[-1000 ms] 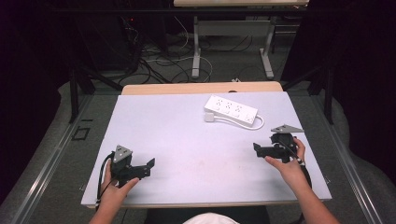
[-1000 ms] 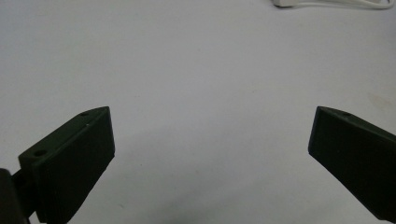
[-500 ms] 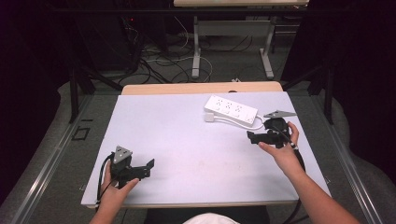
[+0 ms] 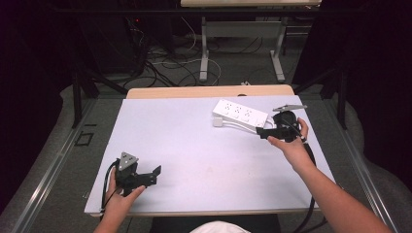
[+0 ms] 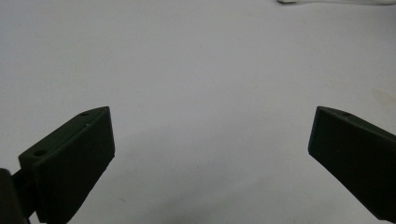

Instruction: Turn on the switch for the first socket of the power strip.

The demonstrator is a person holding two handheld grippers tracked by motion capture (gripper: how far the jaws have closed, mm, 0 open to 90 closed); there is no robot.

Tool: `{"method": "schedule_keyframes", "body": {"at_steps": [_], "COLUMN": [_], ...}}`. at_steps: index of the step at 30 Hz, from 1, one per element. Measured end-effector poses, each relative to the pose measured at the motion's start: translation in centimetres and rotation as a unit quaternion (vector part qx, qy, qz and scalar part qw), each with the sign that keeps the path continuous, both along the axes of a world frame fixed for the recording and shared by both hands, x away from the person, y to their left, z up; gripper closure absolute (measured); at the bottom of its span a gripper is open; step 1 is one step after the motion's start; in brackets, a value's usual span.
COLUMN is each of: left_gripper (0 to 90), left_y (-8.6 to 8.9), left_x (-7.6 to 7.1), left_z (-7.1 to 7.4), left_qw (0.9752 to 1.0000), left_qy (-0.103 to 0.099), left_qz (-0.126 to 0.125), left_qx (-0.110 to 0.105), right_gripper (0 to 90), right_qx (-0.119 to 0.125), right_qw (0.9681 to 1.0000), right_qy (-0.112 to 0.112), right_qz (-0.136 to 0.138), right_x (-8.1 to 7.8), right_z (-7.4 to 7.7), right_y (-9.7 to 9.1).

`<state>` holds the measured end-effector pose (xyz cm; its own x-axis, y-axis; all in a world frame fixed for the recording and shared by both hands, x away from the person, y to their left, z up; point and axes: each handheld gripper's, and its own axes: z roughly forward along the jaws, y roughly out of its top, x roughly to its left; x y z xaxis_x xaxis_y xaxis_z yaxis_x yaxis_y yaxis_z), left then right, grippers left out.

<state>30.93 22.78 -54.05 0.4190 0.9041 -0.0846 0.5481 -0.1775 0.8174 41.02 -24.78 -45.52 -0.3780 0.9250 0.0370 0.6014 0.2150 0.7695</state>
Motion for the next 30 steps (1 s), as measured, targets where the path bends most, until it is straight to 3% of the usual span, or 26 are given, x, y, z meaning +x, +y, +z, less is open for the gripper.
{"method": "schedule_keyframes", "body": {"at_steps": [11, 22, 30], "left_gripper": [0.3, 0.3, 0.3], "left_y": [0.0, 0.0, 0.1], "left_x": [0.0, 0.0, 0.0], "left_z": [-0.1, -0.1, -0.1], "left_qw": [1.0000, 1.0000, 1.0000], "left_qy": [0.000, 0.005, 0.008], "left_qz": [0.002, 0.001, 0.003], "left_qx": [0.002, 0.002, 0.002], "right_gripper": [21.9, 27.9, 31.7], "right_qx": [-0.003, -0.017, -0.014], "right_qw": [1.0000, 0.9997, 0.9998], "right_qy": [0.002, 0.000, -0.005], "right_qz": [0.000, 0.018, 0.015], "right_x": [2.2, 4.3, 5.7], "right_z": [1.2, 2.5, 3.1], "right_y": [0.4, 2.0, 2.8]}}
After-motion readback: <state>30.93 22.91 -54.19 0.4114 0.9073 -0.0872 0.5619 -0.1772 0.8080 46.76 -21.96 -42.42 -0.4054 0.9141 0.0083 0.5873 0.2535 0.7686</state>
